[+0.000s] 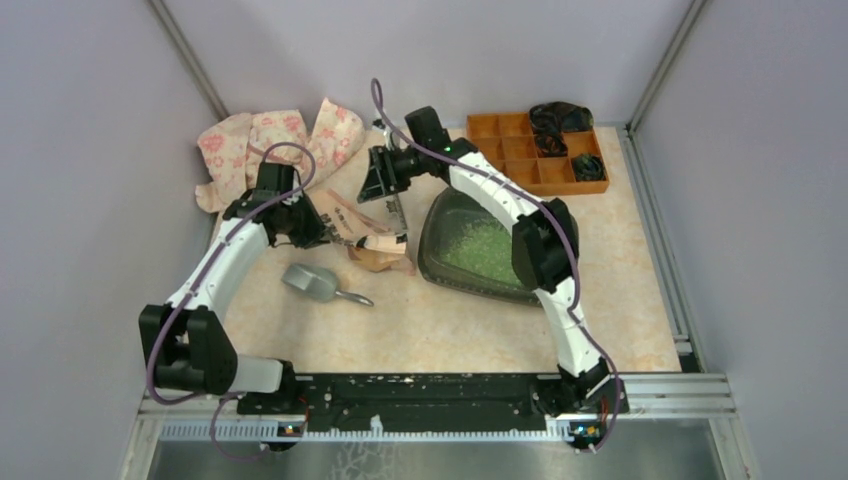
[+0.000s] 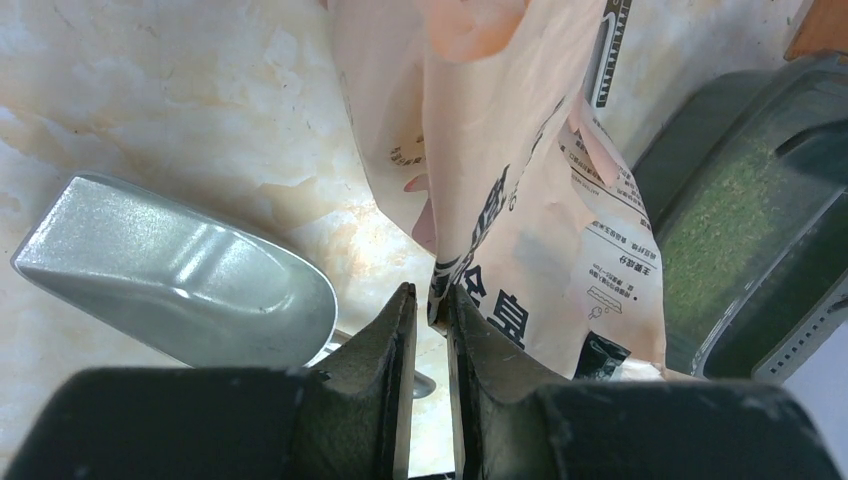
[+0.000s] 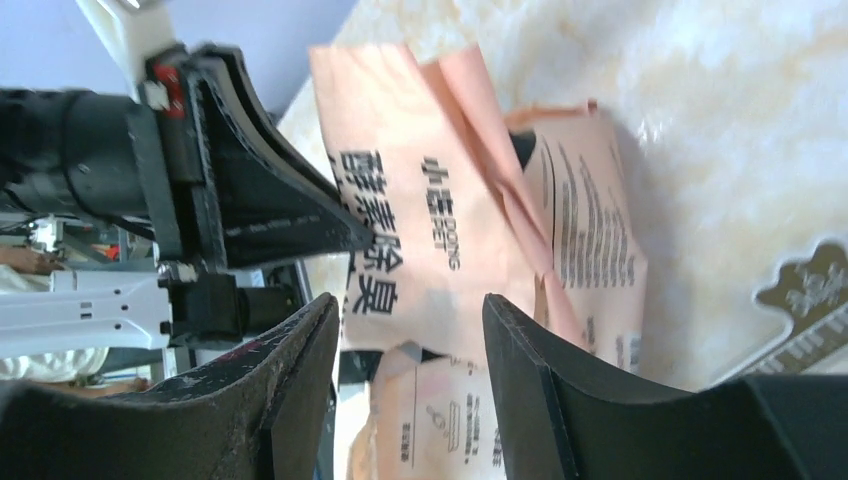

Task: Fill the litter box with clean litter
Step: Open the cat litter bag at the center of the board.

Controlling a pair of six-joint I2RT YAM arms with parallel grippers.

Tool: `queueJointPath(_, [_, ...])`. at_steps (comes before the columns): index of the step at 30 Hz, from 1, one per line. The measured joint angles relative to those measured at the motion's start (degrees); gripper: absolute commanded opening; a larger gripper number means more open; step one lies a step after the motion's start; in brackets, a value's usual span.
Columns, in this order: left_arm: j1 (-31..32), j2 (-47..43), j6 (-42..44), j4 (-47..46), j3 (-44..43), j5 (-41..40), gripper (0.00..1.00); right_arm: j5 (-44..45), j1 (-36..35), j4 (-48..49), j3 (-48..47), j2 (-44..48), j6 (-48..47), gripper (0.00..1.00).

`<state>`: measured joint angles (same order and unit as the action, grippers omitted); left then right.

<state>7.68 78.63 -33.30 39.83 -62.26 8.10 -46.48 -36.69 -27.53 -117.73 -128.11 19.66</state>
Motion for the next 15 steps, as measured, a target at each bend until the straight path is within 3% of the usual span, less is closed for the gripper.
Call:
queueJointPath(4, [0.0, -0.4, 0.2, 0.0, 0.0, 0.0, 0.23, -2.9, 0.7, 2.6, -5.2, -3.6, 0.9, 0.56])
queueJointPath(15, [-0.1, -0.9, 1.0, 0.0, 0.0, -0.2, 0.22, -5.6, 0.3, 8.8, -5.3, -11.8, 6.0, 0.56])
